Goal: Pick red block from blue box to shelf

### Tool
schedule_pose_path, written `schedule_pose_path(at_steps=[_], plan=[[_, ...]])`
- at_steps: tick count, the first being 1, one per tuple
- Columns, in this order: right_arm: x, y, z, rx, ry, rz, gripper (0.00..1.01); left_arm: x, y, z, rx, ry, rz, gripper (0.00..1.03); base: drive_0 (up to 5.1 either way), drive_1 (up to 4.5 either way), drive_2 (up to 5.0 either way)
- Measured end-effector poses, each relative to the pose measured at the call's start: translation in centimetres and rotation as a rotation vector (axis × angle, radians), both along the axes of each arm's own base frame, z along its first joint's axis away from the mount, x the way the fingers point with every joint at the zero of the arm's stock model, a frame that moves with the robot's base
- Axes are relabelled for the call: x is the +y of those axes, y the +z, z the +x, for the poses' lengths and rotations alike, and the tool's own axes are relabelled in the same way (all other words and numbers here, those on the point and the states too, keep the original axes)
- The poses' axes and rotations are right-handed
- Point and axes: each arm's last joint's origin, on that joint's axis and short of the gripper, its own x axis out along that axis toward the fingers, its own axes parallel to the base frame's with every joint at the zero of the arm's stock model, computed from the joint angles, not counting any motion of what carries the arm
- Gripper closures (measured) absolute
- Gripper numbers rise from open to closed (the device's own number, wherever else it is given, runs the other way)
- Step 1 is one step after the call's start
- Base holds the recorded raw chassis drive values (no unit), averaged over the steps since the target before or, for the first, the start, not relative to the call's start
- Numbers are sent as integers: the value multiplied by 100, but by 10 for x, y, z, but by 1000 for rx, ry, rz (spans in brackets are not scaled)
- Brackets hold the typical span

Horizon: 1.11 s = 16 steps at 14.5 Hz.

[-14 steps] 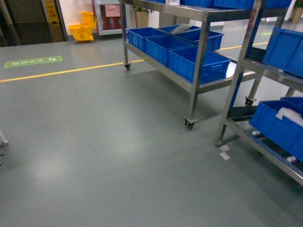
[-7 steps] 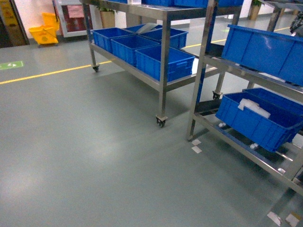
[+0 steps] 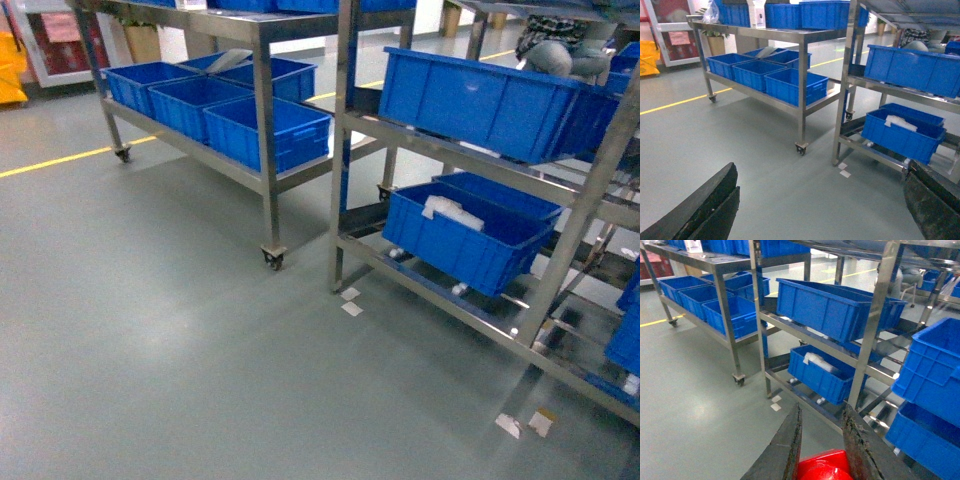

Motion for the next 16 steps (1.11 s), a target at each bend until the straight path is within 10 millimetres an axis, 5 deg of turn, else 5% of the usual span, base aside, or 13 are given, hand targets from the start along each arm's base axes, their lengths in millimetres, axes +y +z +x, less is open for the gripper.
schedule_pose_path(at_steps=[16], plan=[[0, 0, 0, 0, 0, 0, 81, 0, 0, 0, 0, 0, 0, 5, -162, -162, -162]])
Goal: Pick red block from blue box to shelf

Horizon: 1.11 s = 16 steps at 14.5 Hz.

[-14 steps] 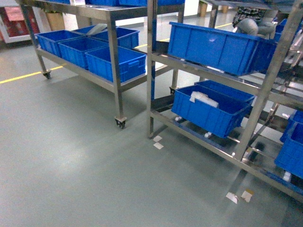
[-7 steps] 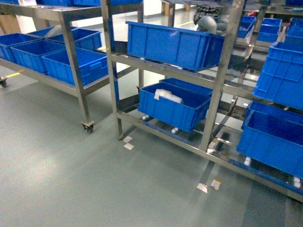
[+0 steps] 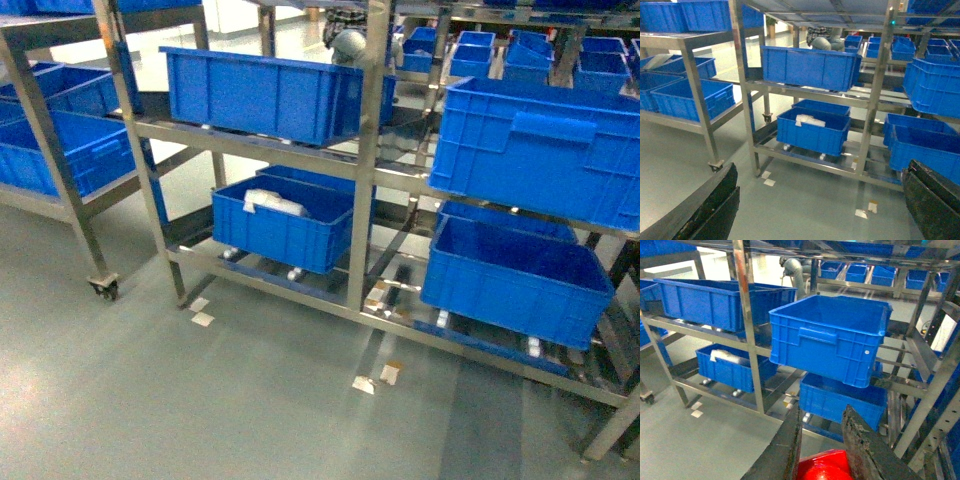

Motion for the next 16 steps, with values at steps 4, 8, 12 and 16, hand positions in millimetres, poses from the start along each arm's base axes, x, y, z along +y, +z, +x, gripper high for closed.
schedule_pose_path(at_steps=[4, 8, 12, 16], plan=[[0, 1, 0, -4, 0, 0, 81, 0, 0, 0, -3, 0, 0, 5, -155, 5, -315], [0, 0, 0, -2, 0, 0, 81, 0, 0, 0, 0, 0, 0, 5, -180, 253, -613], [0, 0, 0, -2, 1, 0, 81, 0, 0, 0, 0, 0, 0, 5, -125, 199, -449], [0, -1, 1, 7, -2, 0, 81, 0, 0, 0, -3, -2, 0, 5, -228, 166, 102]])
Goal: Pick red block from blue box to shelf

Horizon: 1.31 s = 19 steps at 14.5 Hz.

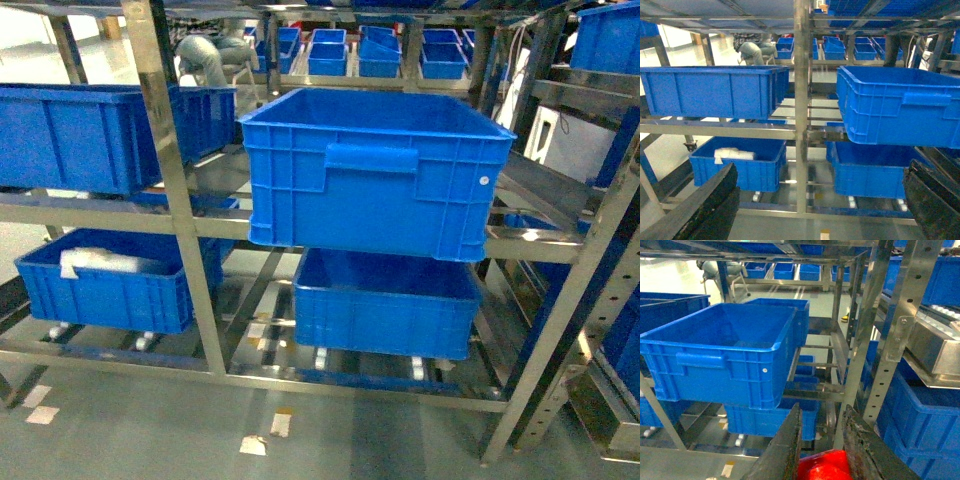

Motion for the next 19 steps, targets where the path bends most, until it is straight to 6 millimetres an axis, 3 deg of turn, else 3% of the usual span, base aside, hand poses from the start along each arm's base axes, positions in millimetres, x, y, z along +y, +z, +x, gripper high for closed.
schedule_pose_path(at_steps=[8, 19], plan=[[0, 2, -1, -12, 5, 0, 81, 0, 0, 0, 4, 3, 0, 5, -446, 410, 42], [1, 1, -1, -9, 7, 0, 81, 0, 0, 0, 3, 0, 0, 5, -57, 397, -375]])
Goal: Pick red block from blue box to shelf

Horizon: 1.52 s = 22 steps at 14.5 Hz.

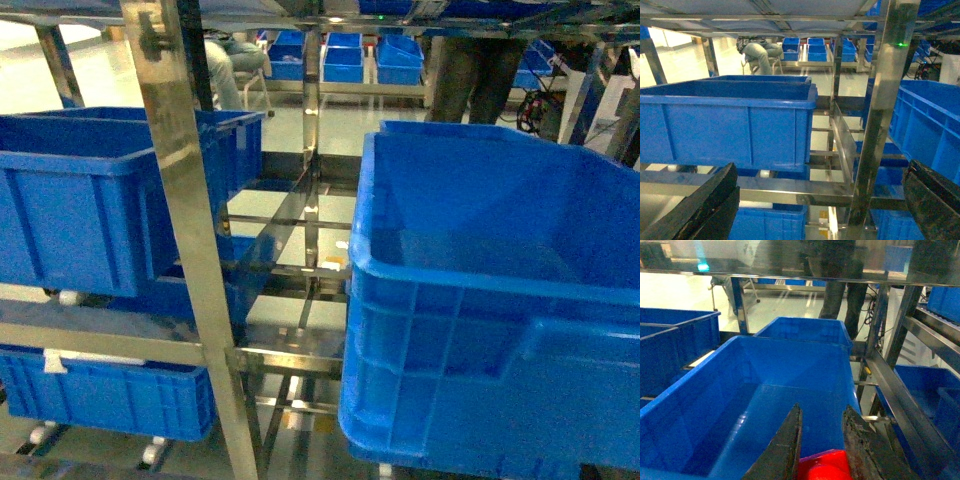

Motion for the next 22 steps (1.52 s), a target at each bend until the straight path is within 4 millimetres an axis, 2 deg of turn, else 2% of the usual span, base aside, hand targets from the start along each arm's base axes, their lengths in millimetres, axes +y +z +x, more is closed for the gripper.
schedule_pose_path(at_steps=[5, 18, 22], plan=[[0, -1, 0, 6, -2, 0, 81, 0, 0, 0, -3, 1, 0, 5, -267, 504, -221], [0, -2, 0, 19, 6, 4, 81, 0, 0, 0, 1, 2, 0, 5, 0, 0, 0], [4, -8, -3, 97, 38, 26, 81, 0, 0, 0, 0, 2, 0, 5, 0, 0, 0]])
